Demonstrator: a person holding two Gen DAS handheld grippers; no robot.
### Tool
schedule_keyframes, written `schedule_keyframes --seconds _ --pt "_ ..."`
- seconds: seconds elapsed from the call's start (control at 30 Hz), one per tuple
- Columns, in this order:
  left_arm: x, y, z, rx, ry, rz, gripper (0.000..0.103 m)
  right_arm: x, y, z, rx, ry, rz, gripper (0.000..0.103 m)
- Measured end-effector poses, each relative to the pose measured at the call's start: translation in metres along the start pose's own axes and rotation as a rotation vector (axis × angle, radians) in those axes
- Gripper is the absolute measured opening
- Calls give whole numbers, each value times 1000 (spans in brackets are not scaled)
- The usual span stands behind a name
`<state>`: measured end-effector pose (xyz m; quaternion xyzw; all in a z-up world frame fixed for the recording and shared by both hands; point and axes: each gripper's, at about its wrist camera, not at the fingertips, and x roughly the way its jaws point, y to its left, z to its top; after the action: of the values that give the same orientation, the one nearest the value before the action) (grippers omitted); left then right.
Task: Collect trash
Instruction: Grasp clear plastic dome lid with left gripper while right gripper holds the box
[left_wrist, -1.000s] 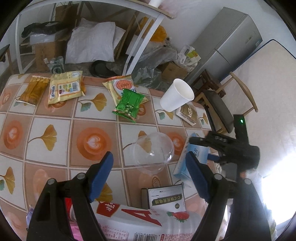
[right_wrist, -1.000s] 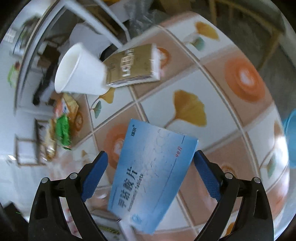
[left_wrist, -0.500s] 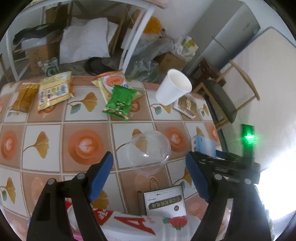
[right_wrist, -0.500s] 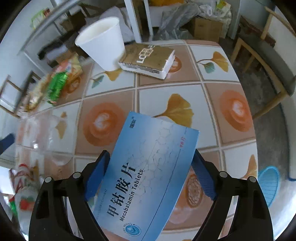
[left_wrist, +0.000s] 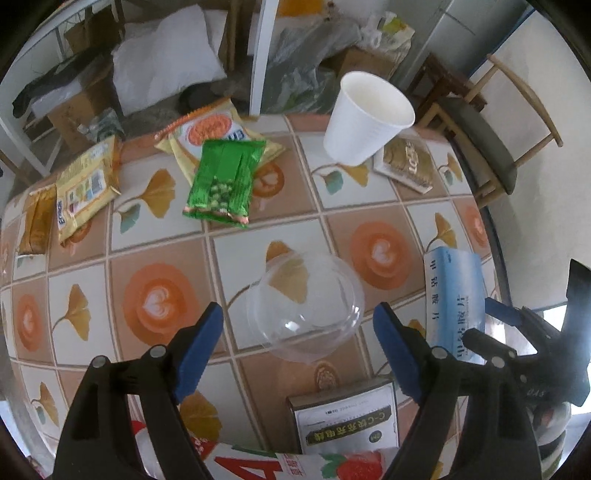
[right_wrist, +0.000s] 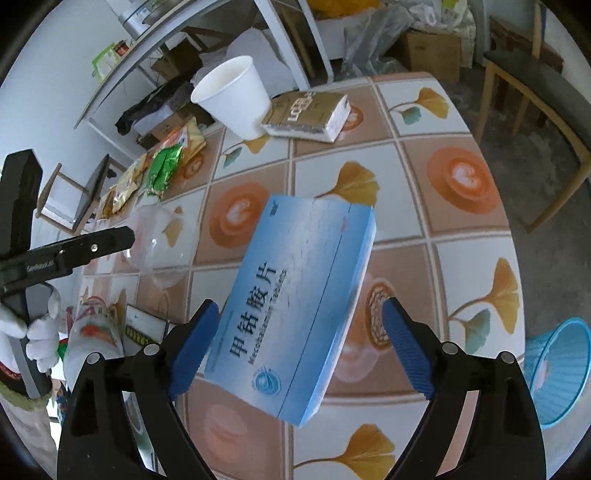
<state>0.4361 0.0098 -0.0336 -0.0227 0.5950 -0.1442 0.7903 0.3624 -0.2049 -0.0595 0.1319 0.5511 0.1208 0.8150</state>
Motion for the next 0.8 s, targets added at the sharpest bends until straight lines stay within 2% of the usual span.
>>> schedule_keyframes --seconds 0.17,0.37,0.5,0.8 --pt "-3 -8 6 21 37 -5 81 -1 -2 0 9 10 13 86" --pt "9 -15 18 23 93 50 82 3 -5 0 39 44 14 86" --pt "20 -15 23 9 128 60 82 5 -6 -2 51 58 10 86" --pt "37 -14 23 12 161 101 82 10 1 -3 50 67 -22 87"
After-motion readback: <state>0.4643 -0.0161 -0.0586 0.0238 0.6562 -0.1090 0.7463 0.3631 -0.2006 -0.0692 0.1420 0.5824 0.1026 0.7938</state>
